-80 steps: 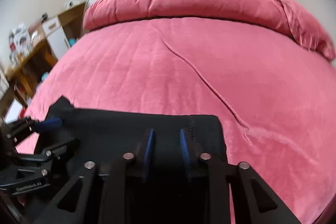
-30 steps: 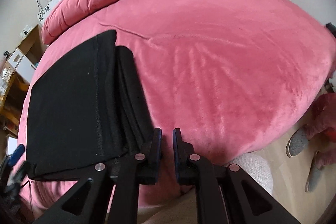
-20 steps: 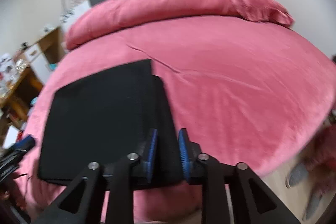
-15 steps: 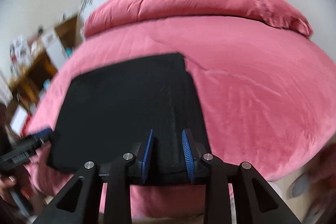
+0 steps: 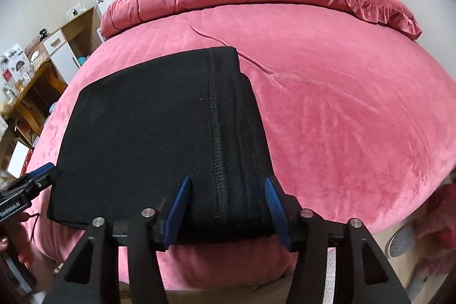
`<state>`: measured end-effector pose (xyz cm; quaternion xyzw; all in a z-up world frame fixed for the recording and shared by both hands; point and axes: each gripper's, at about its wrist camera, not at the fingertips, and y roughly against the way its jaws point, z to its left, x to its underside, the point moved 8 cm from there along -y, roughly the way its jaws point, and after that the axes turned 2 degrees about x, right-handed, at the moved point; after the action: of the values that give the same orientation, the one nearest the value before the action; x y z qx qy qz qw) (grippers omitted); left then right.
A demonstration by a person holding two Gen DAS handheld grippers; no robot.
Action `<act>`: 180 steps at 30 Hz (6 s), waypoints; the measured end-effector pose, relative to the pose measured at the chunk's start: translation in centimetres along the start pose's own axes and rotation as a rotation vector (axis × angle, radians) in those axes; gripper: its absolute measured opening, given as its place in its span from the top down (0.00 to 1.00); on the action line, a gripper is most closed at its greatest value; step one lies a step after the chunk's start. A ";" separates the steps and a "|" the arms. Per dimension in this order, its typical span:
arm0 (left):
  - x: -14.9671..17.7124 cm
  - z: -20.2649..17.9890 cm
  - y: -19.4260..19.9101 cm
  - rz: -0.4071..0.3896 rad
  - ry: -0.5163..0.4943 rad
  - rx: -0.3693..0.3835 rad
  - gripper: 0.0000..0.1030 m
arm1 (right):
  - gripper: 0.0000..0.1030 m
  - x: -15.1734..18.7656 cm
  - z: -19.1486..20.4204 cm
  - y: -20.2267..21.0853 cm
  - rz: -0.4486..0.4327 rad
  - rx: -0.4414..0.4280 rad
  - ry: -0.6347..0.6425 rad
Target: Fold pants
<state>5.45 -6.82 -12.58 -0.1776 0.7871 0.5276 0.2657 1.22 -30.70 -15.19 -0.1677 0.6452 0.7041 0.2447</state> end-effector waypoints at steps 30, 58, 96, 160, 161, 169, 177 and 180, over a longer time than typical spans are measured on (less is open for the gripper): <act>-0.4 -0.1 0.2 0.133 0.016 0.157 0.37 | 0.18 -0.6 -1.5 -3.1 0.097 -0.176 -0.122; 1.4 -1.5 -2.8 0.212 0.108 0.386 0.53 | 0.38 0.0 -1.0 -4.0 0.092 -0.395 -0.261; -14.1 9.8 -7.8 -0.047 -0.090 0.002 0.48 | 0.42 -15.8 10.8 -14.5 -0.102 -0.390 -0.169; -4.0 3.0 5.8 -0.191 -0.003 -0.340 0.41 | 0.06 -3.5 14.4 1.4 -0.278 0.020 0.151; -4.0 2.9 5.9 -0.187 0.000 -0.339 0.41 | 0.06 -3.6 14.5 1.5 -0.283 0.021 0.156; -3.8 2.6 6.5 -0.196 0.015 -0.344 0.41 | 0.06 -3.5 14.7 1.9 -0.295 0.018 0.169; -3.7 3.0 6.6 -0.182 0.045 -0.371 0.41 | 0.06 -3.5 14.5 1.7 -0.285 0.011 0.157; -3.6 3.1 6.8 -0.193 0.051 -0.381 0.41 | 0.06 -3.5 14.5 1.7 -0.284 0.010 0.157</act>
<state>5.25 -1.36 -6.30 -0.3123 0.6590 0.6344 0.2565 4.28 -16.87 -10.22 -0.3106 0.6358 0.6437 0.2913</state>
